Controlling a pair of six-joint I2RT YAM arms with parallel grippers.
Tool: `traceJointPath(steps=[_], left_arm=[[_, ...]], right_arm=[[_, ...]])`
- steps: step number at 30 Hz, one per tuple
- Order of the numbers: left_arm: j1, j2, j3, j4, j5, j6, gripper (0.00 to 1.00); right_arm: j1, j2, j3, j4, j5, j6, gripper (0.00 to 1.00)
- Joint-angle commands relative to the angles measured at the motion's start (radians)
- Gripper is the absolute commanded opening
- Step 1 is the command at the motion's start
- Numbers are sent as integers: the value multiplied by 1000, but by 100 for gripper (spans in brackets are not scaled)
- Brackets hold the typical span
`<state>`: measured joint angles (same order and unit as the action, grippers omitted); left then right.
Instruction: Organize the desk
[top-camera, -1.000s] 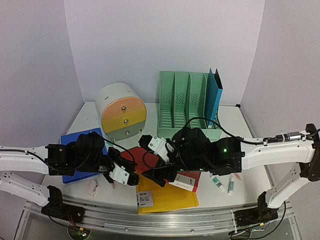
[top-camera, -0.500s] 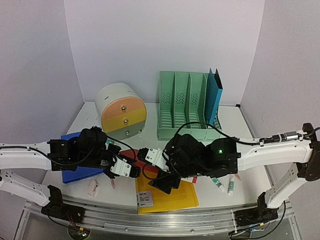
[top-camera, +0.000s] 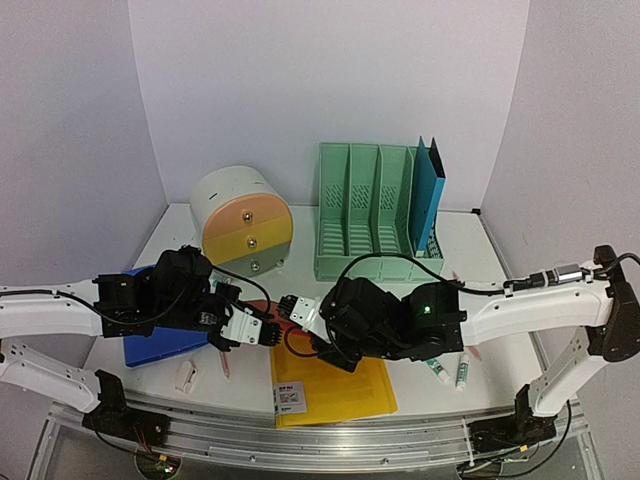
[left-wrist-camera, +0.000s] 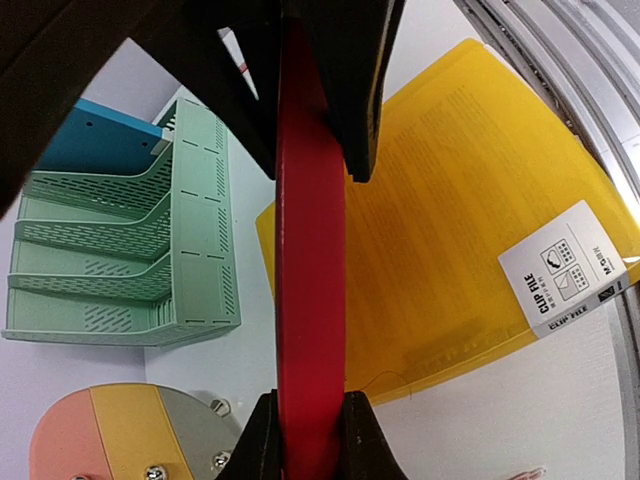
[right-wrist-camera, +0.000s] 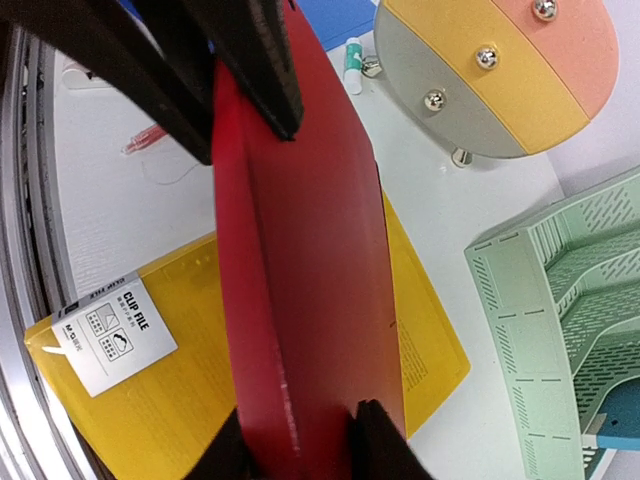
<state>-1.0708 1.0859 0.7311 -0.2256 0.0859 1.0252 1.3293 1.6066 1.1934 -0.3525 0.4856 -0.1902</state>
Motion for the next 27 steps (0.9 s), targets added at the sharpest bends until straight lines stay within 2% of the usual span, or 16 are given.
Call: traceJointPath(steps=[1, 3, 4, 5, 8, 10, 14, 18, 22, 27], left_arm=[[-11, -51, 98, 97, 112, -78, 0], [-10, -57, 115, 94, 117, -106, 0], [-9, -61, 126, 93, 120, -118, 1], [-8, -67, 133, 93, 122, -130, 10], [-5, -86, 148, 127, 94, -186, 69], [4, -113, 148, 173, 57, -220, 90], [70, -148, 217, 222, 4, -374, 100], [197, -142, 338, 219, 49, -572, 100], [295, -132, 433, 136, 181, -825, 100], [347, -122, 446, 144, 308, -1054, 100]], right_arm=[[-40, -15, 17, -22, 74, 3, 19], [-44, -38, 32, -29, 69, -11, 2], [-44, -48, 46, -33, 70, -15, 0], [-45, -62, 56, -37, 71, -19, 0], [-53, -104, 90, -40, 53, -21, 0], [-70, -146, 107, -42, 16, -17, 0], [-176, -238, 125, -39, -128, 48, 0], [-269, -295, 149, 27, -246, 71, 0], [-319, -345, 188, 223, -386, 95, 0], [-358, -398, 184, 485, -548, 106, 0]])
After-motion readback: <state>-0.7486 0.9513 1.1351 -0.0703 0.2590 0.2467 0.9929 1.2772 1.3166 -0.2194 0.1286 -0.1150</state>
